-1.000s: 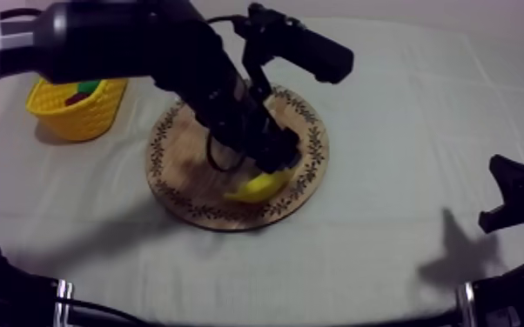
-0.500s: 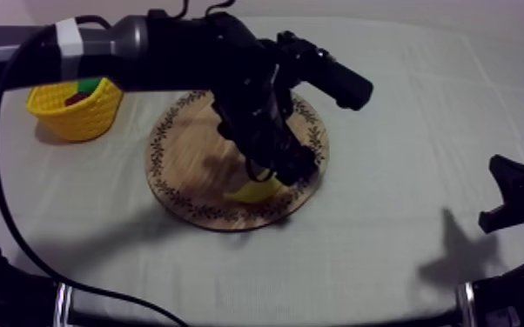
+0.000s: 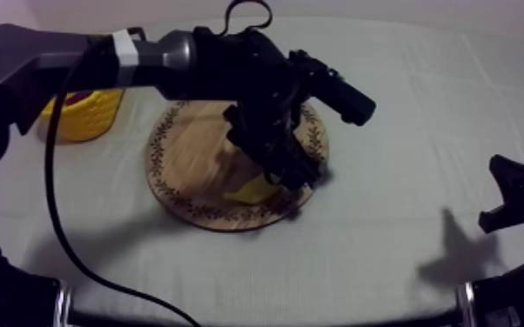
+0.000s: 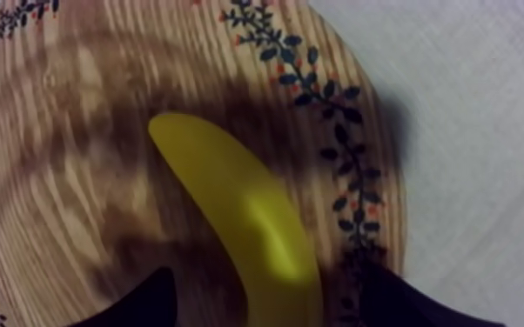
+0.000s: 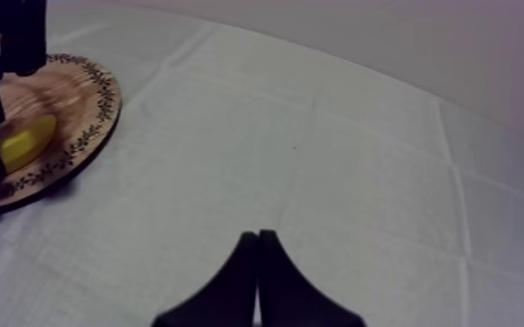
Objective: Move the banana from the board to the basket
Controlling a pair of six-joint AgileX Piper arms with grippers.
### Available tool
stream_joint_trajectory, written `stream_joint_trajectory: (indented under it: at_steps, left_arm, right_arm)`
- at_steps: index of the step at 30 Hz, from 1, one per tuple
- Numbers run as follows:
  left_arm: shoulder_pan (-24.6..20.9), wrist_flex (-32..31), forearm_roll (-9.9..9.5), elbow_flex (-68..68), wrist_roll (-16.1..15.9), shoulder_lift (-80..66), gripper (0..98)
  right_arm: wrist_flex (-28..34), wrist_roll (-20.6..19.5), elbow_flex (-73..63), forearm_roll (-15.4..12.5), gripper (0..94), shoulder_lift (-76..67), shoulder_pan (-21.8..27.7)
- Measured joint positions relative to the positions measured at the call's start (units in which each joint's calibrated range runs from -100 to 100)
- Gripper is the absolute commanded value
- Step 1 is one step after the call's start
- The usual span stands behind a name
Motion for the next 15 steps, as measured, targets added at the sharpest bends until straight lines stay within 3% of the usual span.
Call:
stream_joint_trajectory:
  at_steps: [15]
  left_arm:
    - [-2.0, -1.0, 1.77, -4.7, -0.7, 4.0, 72.5]
  right_arm:
    - [0.0, 0.0, 0.0, 0.0, 0.3, 0.0, 0.0]
